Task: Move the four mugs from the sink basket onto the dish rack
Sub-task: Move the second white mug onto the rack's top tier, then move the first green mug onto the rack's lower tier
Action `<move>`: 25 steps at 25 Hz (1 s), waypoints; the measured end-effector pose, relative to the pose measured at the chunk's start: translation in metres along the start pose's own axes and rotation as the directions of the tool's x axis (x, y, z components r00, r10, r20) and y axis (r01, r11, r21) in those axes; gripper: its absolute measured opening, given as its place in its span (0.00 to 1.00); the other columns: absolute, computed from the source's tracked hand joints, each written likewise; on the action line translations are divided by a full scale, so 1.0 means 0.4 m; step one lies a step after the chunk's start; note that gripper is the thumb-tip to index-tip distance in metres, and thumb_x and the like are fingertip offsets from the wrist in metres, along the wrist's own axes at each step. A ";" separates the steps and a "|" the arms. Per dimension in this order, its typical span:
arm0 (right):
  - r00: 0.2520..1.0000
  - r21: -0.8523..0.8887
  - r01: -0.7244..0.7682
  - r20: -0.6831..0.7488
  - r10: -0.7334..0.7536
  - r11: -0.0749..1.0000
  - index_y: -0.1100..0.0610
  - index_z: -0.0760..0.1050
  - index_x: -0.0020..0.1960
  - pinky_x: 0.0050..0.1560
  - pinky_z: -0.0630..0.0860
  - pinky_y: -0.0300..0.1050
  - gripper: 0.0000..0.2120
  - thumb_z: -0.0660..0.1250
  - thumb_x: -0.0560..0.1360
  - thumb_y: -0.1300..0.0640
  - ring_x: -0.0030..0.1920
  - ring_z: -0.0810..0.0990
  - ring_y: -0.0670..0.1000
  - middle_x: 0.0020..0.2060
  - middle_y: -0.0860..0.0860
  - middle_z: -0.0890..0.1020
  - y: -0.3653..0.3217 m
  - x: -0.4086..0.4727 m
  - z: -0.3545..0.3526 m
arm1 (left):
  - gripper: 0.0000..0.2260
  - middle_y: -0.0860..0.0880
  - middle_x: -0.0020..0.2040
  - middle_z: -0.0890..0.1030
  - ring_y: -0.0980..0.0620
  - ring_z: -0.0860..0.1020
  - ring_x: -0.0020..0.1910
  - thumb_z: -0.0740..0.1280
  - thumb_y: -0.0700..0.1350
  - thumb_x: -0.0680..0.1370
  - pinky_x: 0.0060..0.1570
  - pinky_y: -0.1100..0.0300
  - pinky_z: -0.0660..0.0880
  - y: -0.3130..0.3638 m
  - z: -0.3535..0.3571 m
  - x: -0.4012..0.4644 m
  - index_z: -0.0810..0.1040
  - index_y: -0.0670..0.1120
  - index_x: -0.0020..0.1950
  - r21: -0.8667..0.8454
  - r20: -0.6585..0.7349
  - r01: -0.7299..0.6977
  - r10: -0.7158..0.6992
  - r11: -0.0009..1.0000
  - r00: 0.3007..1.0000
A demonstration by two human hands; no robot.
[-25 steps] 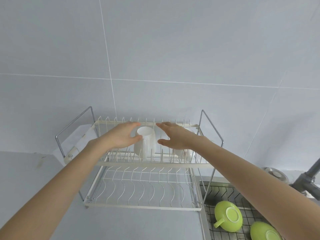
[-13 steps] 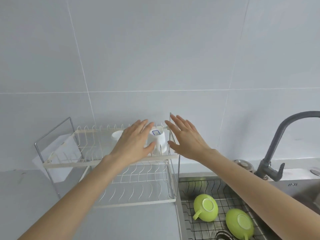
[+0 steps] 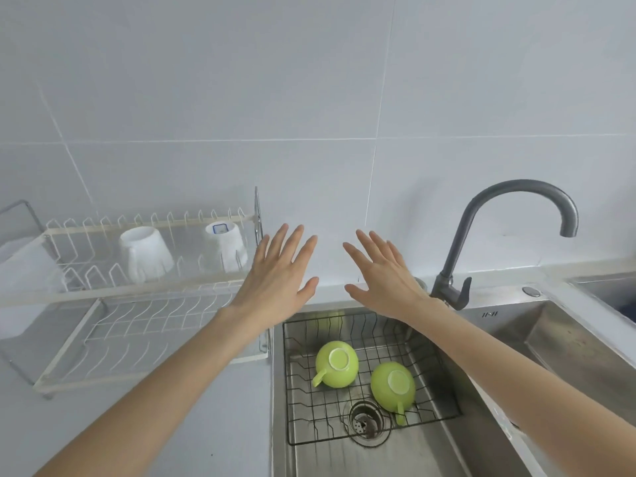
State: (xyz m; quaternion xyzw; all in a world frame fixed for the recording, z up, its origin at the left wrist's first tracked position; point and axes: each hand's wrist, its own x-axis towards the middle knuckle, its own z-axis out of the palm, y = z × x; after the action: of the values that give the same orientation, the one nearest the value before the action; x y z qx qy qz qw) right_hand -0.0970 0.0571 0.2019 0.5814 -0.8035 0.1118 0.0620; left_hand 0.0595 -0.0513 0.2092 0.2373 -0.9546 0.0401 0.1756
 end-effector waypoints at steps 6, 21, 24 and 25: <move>0.992 -0.030 -0.034 0.124 0.037 0.999 0.52 0.48 0.74 0.74 0.40 0.55 0.34 0.60 0.75 0.48 0.76 0.40 0.57 0.76 0.56 0.45 0.168 -0.073 0.073 | 0.29 0.43 0.77 0.44 0.44 0.41 0.75 0.53 0.54 0.78 0.72 0.46 0.39 0.130 0.122 0.025 0.44 0.47 0.74 0.007 0.168 0.020 -0.020 1.000 0.986; 0.905 0.061 -0.144 0.413 0.106 0.988 0.53 0.47 0.75 0.75 0.44 0.54 0.35 0.61 0.75 0.48 0.76 0.43 0.57 0.76 0.57 0.47 0.439 -0.125 0.329 | 0.31 0.41 0.76 0.42 0.43 0.43 0.75 0.54 0.55 0.77 0.73 0.46 0.43 0.295 0.453 0.105 0.43 0.47 0.74 -0.055 0.542 0.108 -0.061 0.993 0.838; 0.852 0.116 -0.220 0.506 0.133 0.968 0.52 0.46 0.75 0.75 0.47 0.52 0.36 0.62 0.75 0.48 0.76 0.44 0.57 0.76 0.57 0.47 0.466 -0.123 0.399 | 0.31 0.42 0.76 0.43 0.43 0.44 0.75 0.55 0.55 0.77 0.73 0.46 0.46 0.307 0.536 0.107 0.44 0.47 0.74 -0.081 0.619 0.154 -0.072 0.985 0.782; 0.832 0.137 -0.254 0.536 0.144 0.957 0.52 0.46 0.75 0.75 0.48 0.52 0.36 0.62 0.75 0.48 0.76 0.45 0.57 0.76 0.58 0.47 0.471 -0.125 0.422 | 0.31 0.42 0.76 0.44 0.43 0.46 0.75 0.55 0.55 0.77 0.73 0.46 0.47 0.310 0.562 0.105 0.44 0.47 0.74 -0.097 0.644 0.178 -0.075 0.979 0.762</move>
State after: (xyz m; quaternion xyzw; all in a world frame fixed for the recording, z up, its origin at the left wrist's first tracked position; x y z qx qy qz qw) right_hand -0.2550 0.1168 0.0069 0.5057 -0.8309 0.0374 -0.2289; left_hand -0.1043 0.0039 0.0146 0.2865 -0.9394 -0.1275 -0.1381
